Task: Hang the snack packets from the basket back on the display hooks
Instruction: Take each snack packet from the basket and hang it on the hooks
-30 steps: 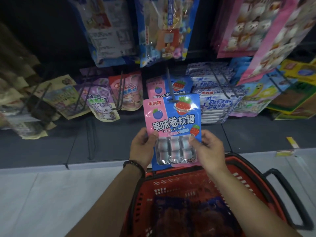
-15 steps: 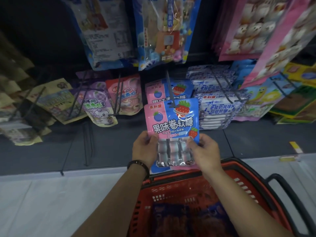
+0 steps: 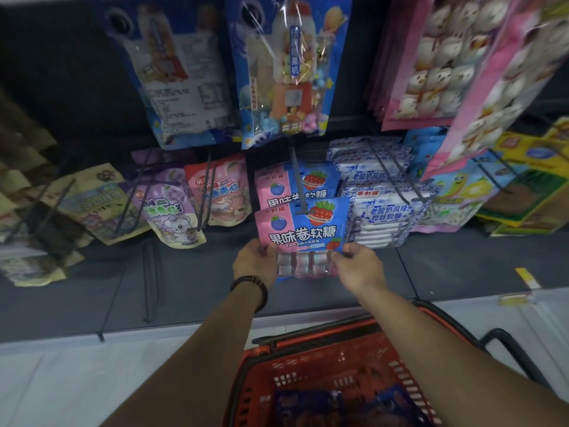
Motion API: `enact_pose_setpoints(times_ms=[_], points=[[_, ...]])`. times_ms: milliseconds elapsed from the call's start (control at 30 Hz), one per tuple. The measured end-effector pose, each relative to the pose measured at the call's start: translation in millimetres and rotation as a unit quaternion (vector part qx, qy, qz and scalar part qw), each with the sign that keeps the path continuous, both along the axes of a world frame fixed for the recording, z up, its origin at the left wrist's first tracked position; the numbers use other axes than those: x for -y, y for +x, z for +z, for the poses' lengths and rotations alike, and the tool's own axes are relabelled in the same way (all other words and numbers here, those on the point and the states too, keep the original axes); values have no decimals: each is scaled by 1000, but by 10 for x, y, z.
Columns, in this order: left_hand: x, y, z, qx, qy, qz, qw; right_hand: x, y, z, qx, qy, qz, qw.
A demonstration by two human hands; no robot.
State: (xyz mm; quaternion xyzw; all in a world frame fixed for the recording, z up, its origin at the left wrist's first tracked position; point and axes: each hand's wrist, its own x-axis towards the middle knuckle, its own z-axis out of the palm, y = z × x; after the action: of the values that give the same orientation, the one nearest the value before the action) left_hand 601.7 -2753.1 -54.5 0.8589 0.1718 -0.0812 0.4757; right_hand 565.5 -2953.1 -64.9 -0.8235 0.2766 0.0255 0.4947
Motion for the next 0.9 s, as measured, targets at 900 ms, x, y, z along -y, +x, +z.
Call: enact_pose_setpoints(times_ms=[900], points=[[371, -2061, 346, -137, 231, -535, 801, 414, -2389, -75, -234, -96, 303, 919]])
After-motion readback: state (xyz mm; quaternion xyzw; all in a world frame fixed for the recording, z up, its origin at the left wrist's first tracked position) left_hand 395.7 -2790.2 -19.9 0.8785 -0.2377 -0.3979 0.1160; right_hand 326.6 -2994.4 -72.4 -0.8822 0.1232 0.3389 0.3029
